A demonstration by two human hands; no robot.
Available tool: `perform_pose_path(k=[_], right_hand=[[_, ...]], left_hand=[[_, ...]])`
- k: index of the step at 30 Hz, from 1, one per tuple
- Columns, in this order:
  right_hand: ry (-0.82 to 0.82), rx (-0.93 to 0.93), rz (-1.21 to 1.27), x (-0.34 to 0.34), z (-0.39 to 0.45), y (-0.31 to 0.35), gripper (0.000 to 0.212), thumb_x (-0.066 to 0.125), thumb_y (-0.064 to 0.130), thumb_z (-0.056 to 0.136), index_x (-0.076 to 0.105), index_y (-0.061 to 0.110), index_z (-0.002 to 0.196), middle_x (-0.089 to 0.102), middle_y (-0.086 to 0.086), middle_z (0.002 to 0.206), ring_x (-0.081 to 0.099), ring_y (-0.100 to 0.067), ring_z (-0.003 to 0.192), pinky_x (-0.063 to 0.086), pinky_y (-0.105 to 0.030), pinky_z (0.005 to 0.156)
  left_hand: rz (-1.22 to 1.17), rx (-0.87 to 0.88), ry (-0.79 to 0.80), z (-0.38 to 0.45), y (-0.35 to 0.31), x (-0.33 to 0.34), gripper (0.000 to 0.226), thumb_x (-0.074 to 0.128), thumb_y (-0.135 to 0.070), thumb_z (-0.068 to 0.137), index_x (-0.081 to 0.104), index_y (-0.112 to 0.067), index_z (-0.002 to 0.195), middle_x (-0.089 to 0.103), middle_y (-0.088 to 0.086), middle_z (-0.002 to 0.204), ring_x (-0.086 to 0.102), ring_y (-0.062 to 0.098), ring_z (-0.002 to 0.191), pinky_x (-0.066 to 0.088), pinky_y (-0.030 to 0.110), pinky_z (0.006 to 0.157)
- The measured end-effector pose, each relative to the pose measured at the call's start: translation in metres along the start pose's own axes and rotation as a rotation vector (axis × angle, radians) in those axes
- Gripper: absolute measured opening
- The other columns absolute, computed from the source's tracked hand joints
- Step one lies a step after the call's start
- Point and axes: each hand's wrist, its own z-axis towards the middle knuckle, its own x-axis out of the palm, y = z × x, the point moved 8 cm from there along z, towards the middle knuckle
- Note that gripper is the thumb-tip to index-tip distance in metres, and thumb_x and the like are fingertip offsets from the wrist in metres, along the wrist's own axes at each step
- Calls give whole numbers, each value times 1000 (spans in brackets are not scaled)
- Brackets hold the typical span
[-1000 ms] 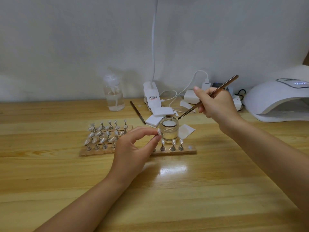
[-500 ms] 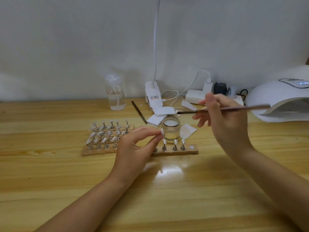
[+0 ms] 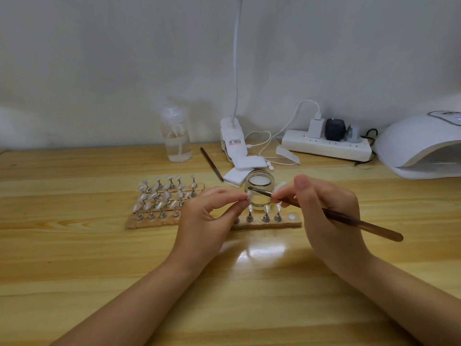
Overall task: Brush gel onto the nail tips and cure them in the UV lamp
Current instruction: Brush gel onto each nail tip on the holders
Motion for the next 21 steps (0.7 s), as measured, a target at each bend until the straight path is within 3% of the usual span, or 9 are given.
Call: perform_pose_path(k=[13, 17, 21], right_hand=[[-31, 14, 31, -3, -4, 2, 36, 36, 24, 91, 63, 21, 68, 64, 1, 55, 62, -3, 58, 46, -10, 61], [-21, 34, -15, 2, -3, -1, 35, 38, 28, 91, 66, 16, 72, 67, 2, 66, 65, -6, 66, 51, -19, 65], [-22, 60, 25, 0, -5, -2, 39, 37, 28, 90, 64, 20, 64, 65, 4, 60, 62, -5, 57, 46, -13, 60]], left_hand=[[-16, -16, 1, -1, 2, 0, 18, 64, -23, 72, 69, -24, 89, 67, -16, 84, 62, -2, 83, 42, 7, 76], [0, -12, -3, -1, 2, 0, 17, 67, -16, 73, 69, -23, 88, 66, -16, 83, 61, 0, 83, 41, 6, 76], [12, -20, 2, 0, 3, 0, 17, 69, -10, 74, 71, -20, 87, 67, -13, 83, 61, 1, 84, 42, 8, 77]])
